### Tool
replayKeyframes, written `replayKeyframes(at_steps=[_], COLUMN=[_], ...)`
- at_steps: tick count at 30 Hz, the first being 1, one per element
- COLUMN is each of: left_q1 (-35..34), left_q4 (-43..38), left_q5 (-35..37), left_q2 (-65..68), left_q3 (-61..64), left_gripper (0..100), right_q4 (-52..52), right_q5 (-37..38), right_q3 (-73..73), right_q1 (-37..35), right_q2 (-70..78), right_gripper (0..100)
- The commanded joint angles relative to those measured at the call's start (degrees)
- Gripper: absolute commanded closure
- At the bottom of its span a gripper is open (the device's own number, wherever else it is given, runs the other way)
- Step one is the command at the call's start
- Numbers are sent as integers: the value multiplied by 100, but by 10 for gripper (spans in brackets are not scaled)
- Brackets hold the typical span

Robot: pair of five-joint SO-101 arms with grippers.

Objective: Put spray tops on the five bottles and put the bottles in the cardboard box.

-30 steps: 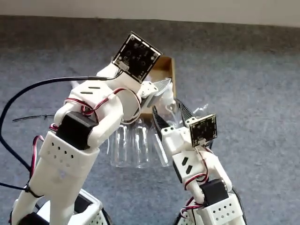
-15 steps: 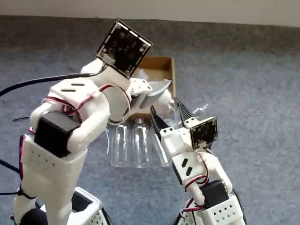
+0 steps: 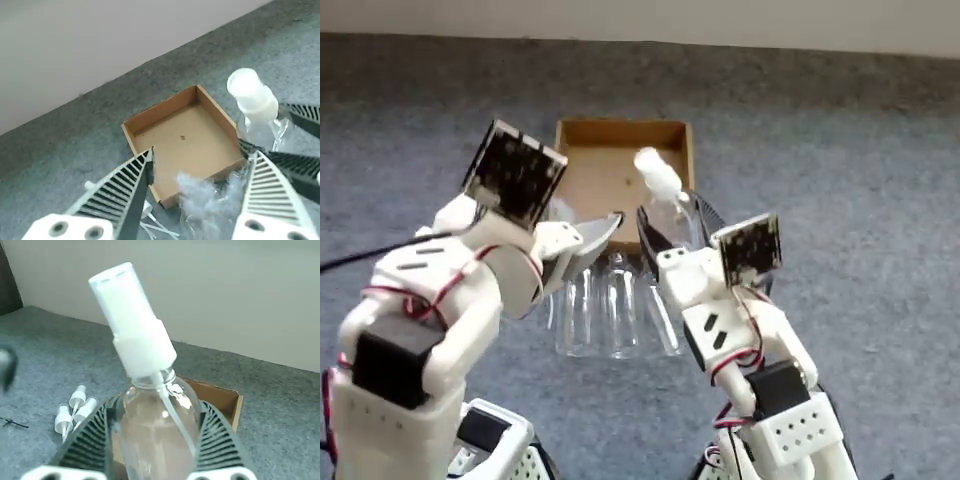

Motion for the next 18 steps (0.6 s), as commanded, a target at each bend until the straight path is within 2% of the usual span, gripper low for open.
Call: replayKeyframes(at_steps=[1, 8, 14, 18], left_q1=[-286, -444, -295, -356], left_q4=[-1187, -2110, -2207, -2215], left_q5=[-237, -123, 167, 290], left_q2=[-1288, -2369, -2589, -2589], left_q3=[2167, 3978, 4470, 4523], left_gripper=[726, 722, 662, 659], right_q4=[-48, -75, -84, -84], right_q5=[-334, -747, -782, -782], right_q3=[-1200, -2149, -2818, -3152], right_q1=[-40, -57, -629, -1015], right_q2=[848, 2229, 3275, 3723], right_gripper=[994, 994, 994, 994])
